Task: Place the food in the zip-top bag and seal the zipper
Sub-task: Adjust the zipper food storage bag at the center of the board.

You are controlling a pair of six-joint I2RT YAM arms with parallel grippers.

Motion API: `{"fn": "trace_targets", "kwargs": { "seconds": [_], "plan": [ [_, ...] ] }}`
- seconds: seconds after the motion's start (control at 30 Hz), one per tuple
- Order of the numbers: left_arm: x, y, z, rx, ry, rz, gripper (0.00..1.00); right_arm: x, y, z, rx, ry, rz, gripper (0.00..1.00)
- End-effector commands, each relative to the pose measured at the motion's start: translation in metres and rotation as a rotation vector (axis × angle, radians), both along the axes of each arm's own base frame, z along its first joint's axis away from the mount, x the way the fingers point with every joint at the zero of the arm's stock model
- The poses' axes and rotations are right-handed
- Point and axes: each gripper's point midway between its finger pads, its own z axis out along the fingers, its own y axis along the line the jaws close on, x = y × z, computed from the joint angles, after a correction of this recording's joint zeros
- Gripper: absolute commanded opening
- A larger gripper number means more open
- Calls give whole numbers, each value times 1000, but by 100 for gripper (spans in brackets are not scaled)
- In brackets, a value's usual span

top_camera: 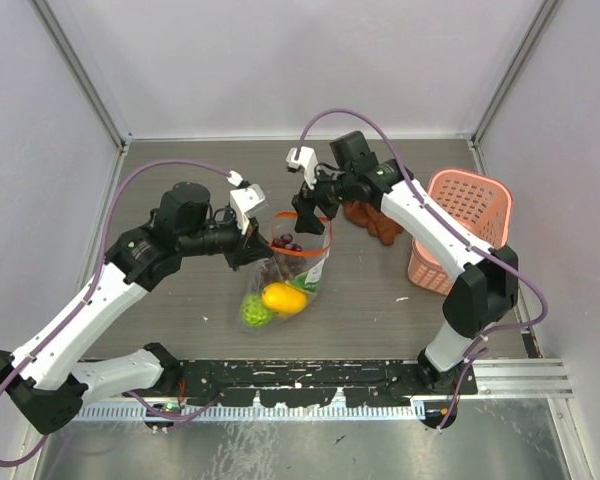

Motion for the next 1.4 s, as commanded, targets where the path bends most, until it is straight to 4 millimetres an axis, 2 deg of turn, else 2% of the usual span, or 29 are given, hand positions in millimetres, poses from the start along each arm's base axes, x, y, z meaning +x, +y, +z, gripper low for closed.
{"fn": "trace_targets", "kwargs": {
  "seconds": [0.0, 0.07, 0.1, 0.13, 0.2, 0.23, 0.27, 0.3, 0.4, 0.47, 0.6, 0.73, 0.83, 0.93, 1.1, 1.17, 1.27, 1.37],
  "plan": [
    [-3, -3, 36, -85, -110, -30, 0, -14, 2, -4, -14, -1, 99, 77],
    [-1, 0, 35, -74, -118, -11, 0, -11, -6, -4, -43, -18, 62, 56],
    [3, 3, 34, -63, -126, 15, 0, -10, -11, 0, -47, -30, 42, 49],
    [6, 7, 34, -54, -137, 42, 0, -9, -17, 5, -47, -44, 23, 41],
    [12, 15, 30, -27, -149, 90, 0, -7, -29, 18, -49, -79, -22, 15],
    [13, 18, 29, -16, -153, 106, 0, -6, -37, 24, -58, -103, -53, 6],
    [13, 21, 27, -7, -154, 118, 0, -7, -43, 32, -65, -126, -80, 1],
    [13, 23, 28, -6, -161, 127, 0, -8, -50, 40, -73, -149, -103, 1],
    [15, 27, 19, 1, -161, 152, 0, -16, -62, 60, -71, -189, -150, 1],
    [18, 29, 10, 13, -151, 175, 0, -23, -68, 61, -66, -194, -169, 0],
    [32, 31, -11, 65, -137, 230, 0, -25, -80, 37, -109, -160, -237, 1],
    [45, 34, -29, 134, -139, 262, 0, -29, -84, 18, -117, -108, -277, 1],
    [51, 39, -40, 162, -143, 293, 0, -29, -91, 12, -129, -108, -323, 1],
    [50, 41, -47, 172, -139, 298, 0, -33, -96, 14, -132, -107, -347, 2],
    [47, 37, -45, 154, -144, 272, 0, -45, -94, 29, -99, -94, -322, 30],
    [45, 36, -42, 143, -153, 256, 0, -49, -91, 34, -85, -91, -303, 38],
    [42, 34, -32, 110, -177, 235, 0, -55, -85, 39, -62, -87, -265, 46],
    [36, 31, -13, 61, -225, 200, 0, -58, -78, 47, -35, -98, -228, 60]
  ]
}}
